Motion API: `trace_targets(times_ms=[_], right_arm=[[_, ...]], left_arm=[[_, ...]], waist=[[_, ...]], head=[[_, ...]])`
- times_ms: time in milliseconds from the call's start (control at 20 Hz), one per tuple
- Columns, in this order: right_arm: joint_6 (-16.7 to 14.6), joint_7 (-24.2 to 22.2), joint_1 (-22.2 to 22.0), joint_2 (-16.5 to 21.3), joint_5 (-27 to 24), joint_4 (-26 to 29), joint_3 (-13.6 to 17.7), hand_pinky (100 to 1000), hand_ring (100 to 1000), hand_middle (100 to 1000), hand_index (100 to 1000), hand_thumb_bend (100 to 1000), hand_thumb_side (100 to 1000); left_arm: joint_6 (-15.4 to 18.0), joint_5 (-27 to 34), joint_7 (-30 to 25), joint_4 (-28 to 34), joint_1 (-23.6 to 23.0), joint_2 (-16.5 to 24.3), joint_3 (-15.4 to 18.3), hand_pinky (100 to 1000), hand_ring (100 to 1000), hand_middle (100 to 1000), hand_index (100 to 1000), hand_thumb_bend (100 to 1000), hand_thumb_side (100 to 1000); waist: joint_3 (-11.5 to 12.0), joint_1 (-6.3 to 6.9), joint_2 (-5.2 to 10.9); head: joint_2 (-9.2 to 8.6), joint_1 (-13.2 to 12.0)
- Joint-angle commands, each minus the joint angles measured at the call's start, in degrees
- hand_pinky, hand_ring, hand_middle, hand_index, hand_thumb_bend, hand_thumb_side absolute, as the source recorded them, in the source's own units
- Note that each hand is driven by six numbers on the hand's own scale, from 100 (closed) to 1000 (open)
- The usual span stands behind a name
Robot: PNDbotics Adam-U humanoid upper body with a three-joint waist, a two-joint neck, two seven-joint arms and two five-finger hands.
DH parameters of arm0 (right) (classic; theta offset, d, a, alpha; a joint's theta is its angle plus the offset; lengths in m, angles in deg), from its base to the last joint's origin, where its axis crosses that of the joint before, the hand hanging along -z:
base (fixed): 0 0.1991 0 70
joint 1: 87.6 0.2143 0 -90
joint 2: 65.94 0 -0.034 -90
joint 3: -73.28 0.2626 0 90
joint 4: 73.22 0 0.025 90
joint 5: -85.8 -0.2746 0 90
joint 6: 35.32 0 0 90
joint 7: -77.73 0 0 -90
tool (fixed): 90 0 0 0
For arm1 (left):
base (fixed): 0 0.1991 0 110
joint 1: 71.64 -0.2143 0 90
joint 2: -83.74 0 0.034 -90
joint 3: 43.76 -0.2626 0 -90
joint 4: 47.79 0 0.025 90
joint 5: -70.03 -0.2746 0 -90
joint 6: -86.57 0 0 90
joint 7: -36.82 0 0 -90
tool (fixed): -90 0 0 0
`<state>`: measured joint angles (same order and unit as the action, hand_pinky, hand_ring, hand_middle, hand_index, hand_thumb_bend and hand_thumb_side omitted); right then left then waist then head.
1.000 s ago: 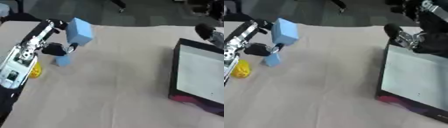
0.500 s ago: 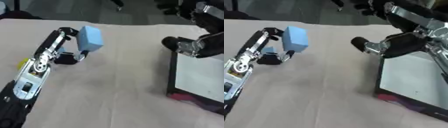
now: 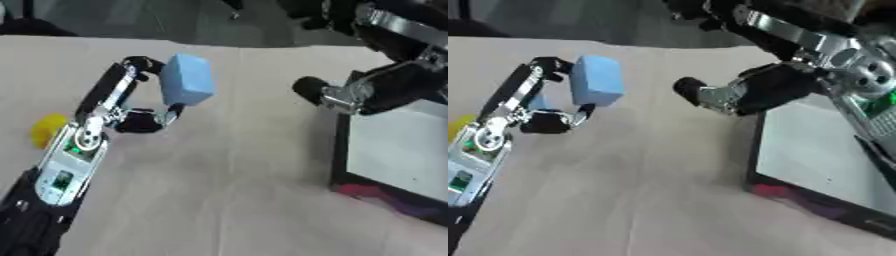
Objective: Pick up the objects with one hand, pass them to the other hand, and then place them into the box on the other side of the table.
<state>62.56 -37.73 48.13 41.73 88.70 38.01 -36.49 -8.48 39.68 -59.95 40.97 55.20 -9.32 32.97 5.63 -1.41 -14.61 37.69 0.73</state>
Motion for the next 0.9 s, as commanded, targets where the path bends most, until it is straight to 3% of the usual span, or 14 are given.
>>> trace_targets(times_ms=[50,250,650,900], right_arm=[[-0.57,-0.75,1.84,-0.3,1.57,-1.75,-0.58,961,1000,1000,966,345,410],[-1.49,-2.0,3.36,-1.66,3.3,-4.46,-1.89,960,1000,1000,966,359,410],[-4.41,-2.54,4.96,-3.59,8.93,-8.2,-3.02,948,1000,968,944,543,360],[-6.71,-1.64,5.69,-4.72,12.09,-10.53,-3.63,946,1000,962,937,574,367]], left_arm=[[1.08,-0.41,0.38,1.76,0.6,-0.17,-0.3,784,793,620,506,100,100],[2.11,0.06,0.22,2.22,0.38,-1.05,-0.95,784,793,620,506,100,100],[3.04,-0.17,-0.44,3.28,0.59,-2.57,-2.19,783,793,618,506,100,103],[2.98,0.14,-1.06,4.07,1.0,-3.6,-3.01,782,792,616,505,100,112]], waist=[[0.16,-0.73,2.28],[0.6,-0.81,2.24],[1.06,-0.97,2.12],[1.38,-0.93,2.01]], head=[[0.09,0.24],[0.18,0.59],[0.25,1.3],[0.24,1.74]])
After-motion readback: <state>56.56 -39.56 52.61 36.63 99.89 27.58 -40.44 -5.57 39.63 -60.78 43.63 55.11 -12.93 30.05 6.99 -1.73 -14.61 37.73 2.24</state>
